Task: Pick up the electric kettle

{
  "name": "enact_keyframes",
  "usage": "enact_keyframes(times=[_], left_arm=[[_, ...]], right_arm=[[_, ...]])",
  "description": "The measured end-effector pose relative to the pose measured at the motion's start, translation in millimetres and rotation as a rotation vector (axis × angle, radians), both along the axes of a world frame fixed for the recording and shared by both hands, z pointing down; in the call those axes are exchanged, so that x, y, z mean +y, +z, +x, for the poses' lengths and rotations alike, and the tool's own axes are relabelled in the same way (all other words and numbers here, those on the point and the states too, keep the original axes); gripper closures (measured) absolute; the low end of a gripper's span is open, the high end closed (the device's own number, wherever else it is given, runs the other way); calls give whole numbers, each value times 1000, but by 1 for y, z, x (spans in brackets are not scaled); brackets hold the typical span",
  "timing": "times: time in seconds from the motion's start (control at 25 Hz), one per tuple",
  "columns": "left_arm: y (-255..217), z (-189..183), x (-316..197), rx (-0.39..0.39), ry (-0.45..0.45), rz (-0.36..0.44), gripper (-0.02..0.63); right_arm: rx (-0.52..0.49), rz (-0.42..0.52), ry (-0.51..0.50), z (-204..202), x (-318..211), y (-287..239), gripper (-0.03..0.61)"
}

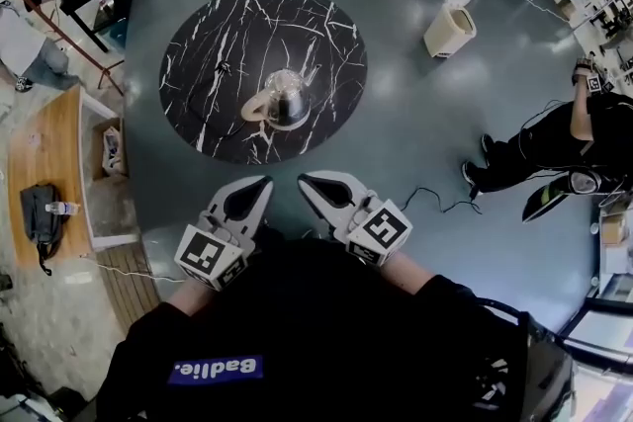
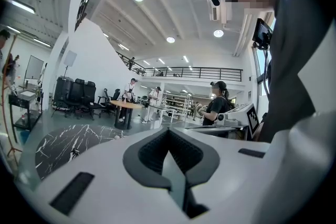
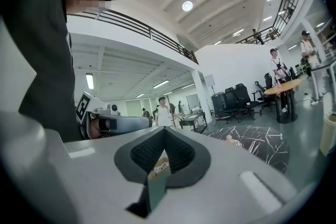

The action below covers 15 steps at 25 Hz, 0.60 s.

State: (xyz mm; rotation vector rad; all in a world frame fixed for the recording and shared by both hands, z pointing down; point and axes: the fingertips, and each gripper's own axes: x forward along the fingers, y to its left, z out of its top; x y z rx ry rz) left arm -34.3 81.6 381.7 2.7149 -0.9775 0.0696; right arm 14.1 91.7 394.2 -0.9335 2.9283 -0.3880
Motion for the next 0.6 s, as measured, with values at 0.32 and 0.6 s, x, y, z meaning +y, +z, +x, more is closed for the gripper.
enact_keyframes(times=[0.32, 0.6], left_arm=[[-1, -17, -38, -7, -7, -4, 621], [4, -32, -78, 21, 62, 30, 621]], right_arm=[[8, -1, 42, -13, -35, -2, 584], [54, -13, 89, -26, -75, 3, 583]])
